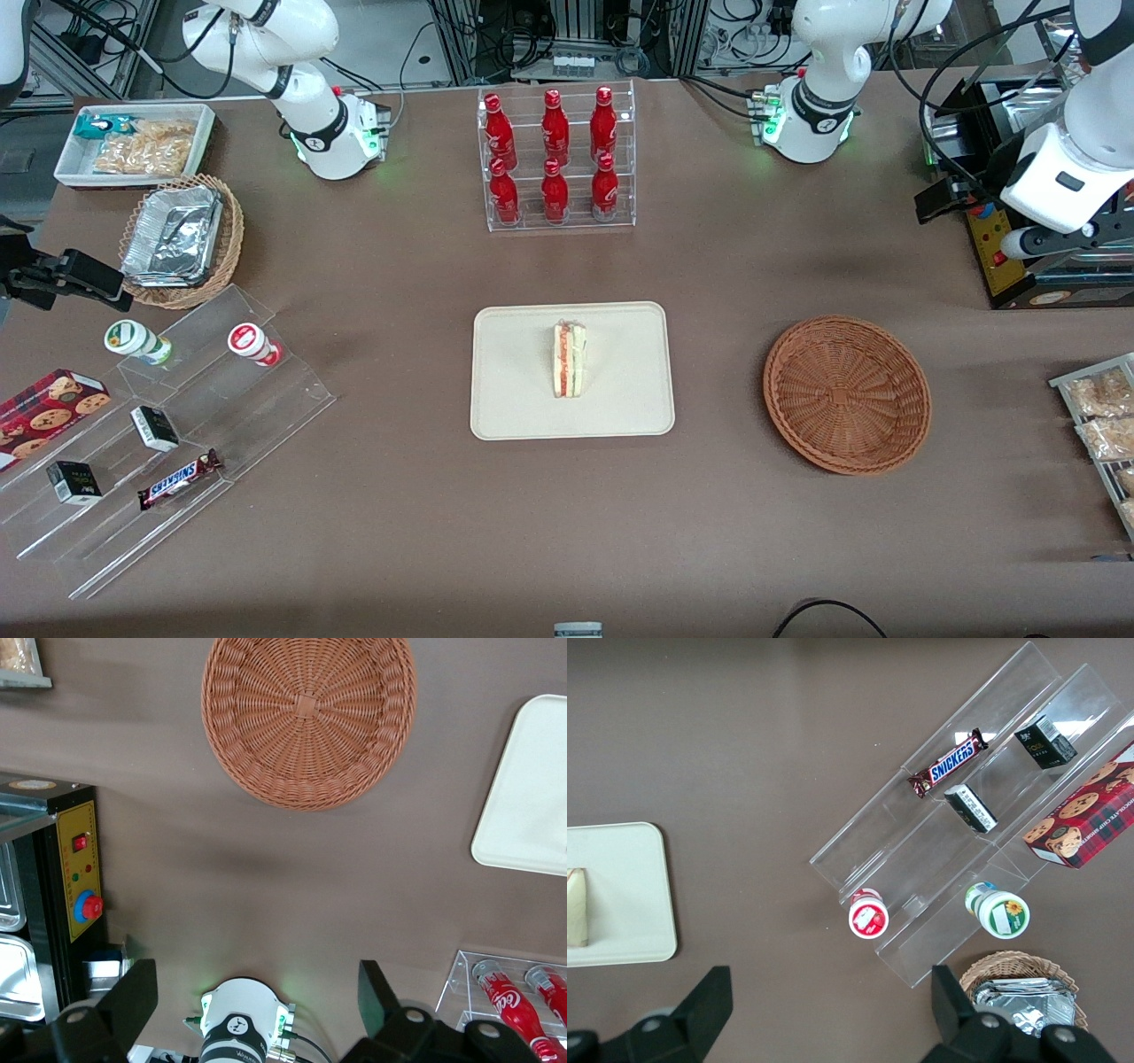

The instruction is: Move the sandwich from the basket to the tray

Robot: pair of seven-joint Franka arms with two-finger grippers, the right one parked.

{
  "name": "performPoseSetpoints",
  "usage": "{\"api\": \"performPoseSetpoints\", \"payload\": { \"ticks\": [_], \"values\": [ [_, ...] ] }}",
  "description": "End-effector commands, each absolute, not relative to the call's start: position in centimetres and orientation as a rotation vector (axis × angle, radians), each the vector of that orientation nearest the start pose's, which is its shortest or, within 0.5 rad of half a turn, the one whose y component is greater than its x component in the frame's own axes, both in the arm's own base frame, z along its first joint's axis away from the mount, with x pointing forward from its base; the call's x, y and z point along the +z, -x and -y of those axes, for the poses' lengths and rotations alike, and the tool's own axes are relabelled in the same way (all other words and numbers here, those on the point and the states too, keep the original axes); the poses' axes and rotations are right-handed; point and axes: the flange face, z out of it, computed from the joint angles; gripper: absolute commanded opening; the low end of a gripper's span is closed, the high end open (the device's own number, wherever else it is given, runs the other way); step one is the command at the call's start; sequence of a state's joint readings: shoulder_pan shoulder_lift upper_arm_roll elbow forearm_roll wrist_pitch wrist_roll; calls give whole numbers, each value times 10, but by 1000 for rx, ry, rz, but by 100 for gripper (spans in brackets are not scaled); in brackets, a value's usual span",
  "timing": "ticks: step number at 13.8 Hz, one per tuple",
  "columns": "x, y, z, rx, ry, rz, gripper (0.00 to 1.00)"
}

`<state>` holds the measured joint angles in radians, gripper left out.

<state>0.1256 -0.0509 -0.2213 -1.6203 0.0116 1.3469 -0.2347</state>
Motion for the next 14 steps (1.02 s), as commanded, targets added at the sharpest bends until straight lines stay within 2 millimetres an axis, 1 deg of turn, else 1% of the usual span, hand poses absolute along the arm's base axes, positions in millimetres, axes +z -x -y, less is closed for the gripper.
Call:
{"api": "performPoseSetpoints", "payload": {
  "ticks": [1,4,7,8,9,10,11,14],
  "values": [
    [628,-513,51,316,3079,179,100],
    [632,-514,50,301,3078,169,100],
    [630,-518,50,291,3089,130,100],
    [625,-527,48,261,3096,130,100],
    [623,-536,48,181,3106,123,100],
    [622,-541,49,136,3106,121,100],
    [617,-546,47,133,3108,123,100],
    [616,-552,44,94,3088,123,100]
  ]
}}
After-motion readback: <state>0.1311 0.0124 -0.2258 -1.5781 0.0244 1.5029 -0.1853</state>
